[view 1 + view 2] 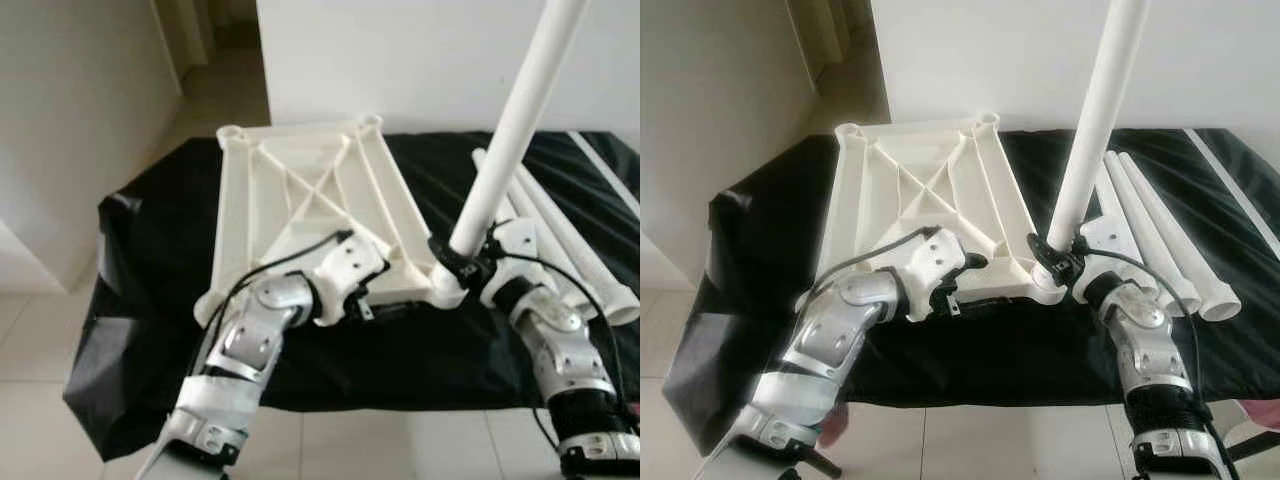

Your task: Building children table

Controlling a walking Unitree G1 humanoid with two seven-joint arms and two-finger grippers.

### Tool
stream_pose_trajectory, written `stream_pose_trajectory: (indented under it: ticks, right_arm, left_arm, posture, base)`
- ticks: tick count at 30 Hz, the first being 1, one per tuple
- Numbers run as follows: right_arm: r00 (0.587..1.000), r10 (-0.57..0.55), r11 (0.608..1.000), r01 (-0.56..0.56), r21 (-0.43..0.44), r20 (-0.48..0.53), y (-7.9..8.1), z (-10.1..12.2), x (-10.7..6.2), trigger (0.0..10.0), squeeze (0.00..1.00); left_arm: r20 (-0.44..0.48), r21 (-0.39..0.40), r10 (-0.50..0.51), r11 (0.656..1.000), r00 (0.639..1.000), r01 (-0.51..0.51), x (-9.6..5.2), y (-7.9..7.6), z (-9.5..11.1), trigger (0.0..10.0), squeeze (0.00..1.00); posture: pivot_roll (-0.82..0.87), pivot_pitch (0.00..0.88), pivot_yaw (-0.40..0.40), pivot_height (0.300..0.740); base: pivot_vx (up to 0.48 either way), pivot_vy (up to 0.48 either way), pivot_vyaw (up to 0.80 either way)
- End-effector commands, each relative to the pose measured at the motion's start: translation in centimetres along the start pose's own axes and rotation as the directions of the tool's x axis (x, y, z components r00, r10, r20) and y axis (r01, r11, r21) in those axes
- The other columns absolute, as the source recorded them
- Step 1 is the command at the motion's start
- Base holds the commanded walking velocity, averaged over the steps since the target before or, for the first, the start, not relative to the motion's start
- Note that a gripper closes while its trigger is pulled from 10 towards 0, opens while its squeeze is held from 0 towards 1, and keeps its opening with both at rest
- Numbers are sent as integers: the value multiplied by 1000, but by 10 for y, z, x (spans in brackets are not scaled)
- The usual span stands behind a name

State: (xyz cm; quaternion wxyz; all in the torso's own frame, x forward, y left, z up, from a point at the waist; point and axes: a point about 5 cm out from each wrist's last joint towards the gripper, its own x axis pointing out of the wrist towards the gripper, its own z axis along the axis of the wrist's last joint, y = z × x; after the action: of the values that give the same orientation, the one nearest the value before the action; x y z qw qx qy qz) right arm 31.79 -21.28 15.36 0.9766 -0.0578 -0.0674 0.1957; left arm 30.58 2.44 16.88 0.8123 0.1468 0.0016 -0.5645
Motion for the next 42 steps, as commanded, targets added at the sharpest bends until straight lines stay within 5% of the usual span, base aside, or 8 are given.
stream_pose_trajectory:
  ticks: [1, 8, 13, 14, 20, 34, 35, 42]
  right_arm:
    - [993, -95, 995, 97, 28, -72, 9, -18, -7, 10000, 0]
    - [972, -217, 972, 224, 74, -87, 28, -21, -4, 10000, 0]
    - [895, -430, 897, 438, 54, -118, 32, -22, -5, 10000, 0]
    - [831, -542, 833, 551, 55, -122, 38, -21, -7, 10000, 0]
    - [690, -704, 671, 724, 159, -169, 54, -21, -10, 10000, 0]
    - [746, -652, 724, 666, 183, -136, 58, -12, -12, 10000, 0]
    - [761, -638, 737, 648, 190, -118, 59, -10, -10, 10000, 1000]
    - [808, -582, 788, 588, 184, -89, 51, -7, -12, 10000, 1000]
  left_arm:
    - [4, 21, 188, 982, 982, -188, 0, 11, 1, 10000, 0]
    - [19, 16, 173, 985, 985, -173, -2, 11, 2, 10000, 0]
    - [31, 10, 176, 984, 984, -177, -3, 11, 1, 10000, 0]
    - [40, -5, 162, 987, 986, -162, -4, 10, 1, 10000, 0]
    - [10, -23, 219, 975, 976, -219, -6, 16, -5, 10000, 0]
    - [24, -25, 251, 968, 968, -250, -2, 16, -1, 10000, 0]
    - [25, -25, 253, 967, 967, -252, -2, 15, 0, 10000, 0]
    - [18, -11, 261, 965, 965, -261, -3, 15, 0, 10000, 0]
  posture:
    - [-7, 0, 24, 740]
    - [-2, 0, 10, 740]
    - [6, 0, 1, 740]
    - [11, 0, -5, 740]
    - [29, 0, -18, 740]
    - [17, 0, -18, 740]
    - [16, 0, -12, 740]
    - [37, 0, -16, 740]
  base:
    - [0, 0, 0]
    - [0, 0, 0]
    - [0, 0, 0]
    - [0, 0, 0]
    - [0, 0, 0]
    - [0, 0, 0]
    - [0, 0, 0]
    - [0, 0, 0]
